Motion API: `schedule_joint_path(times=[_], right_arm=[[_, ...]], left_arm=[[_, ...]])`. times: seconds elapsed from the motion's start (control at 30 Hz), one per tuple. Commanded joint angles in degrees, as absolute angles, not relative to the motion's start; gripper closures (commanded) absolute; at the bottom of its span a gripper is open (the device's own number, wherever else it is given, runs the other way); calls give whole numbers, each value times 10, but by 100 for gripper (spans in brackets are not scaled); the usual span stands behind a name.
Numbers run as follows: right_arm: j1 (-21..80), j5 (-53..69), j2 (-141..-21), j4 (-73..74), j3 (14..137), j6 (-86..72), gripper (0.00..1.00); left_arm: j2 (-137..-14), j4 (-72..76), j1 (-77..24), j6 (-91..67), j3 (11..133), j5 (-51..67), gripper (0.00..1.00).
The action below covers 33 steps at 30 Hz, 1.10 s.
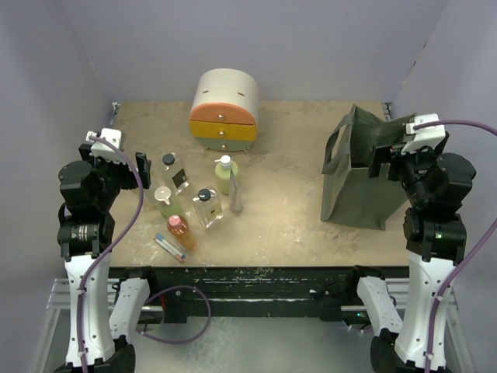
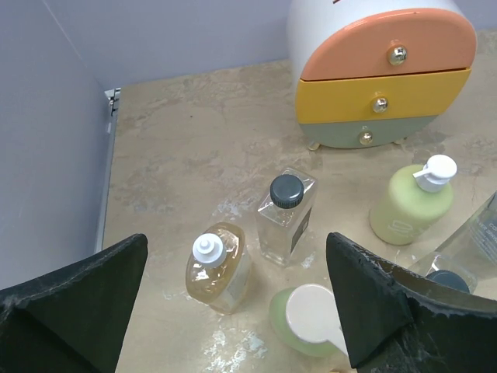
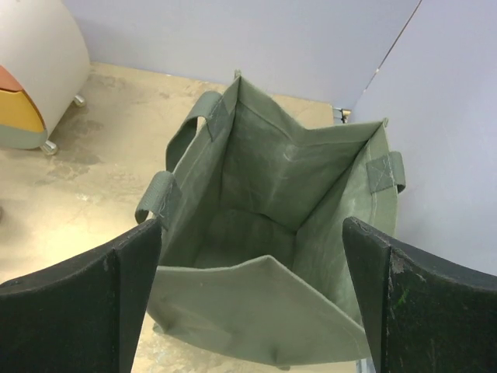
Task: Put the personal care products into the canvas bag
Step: Move the canvas bag to the center of the board.
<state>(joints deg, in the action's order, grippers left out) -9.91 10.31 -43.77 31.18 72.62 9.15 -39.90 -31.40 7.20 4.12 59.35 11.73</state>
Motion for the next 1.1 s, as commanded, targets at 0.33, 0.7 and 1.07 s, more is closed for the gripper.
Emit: schedule_joint_path(times=[0.33,0.7,1.07], right_arm=[[-110,162,-456,302,790,100,0],[-108,200,-555,328,865,101,1],[29,28,-665,311,852,61,10]], left_arm=[[-415,-278,98,46,625,180,1],[-428,-316,101,79,654,250,1],[-443,-334,102,91,663,246,1]])
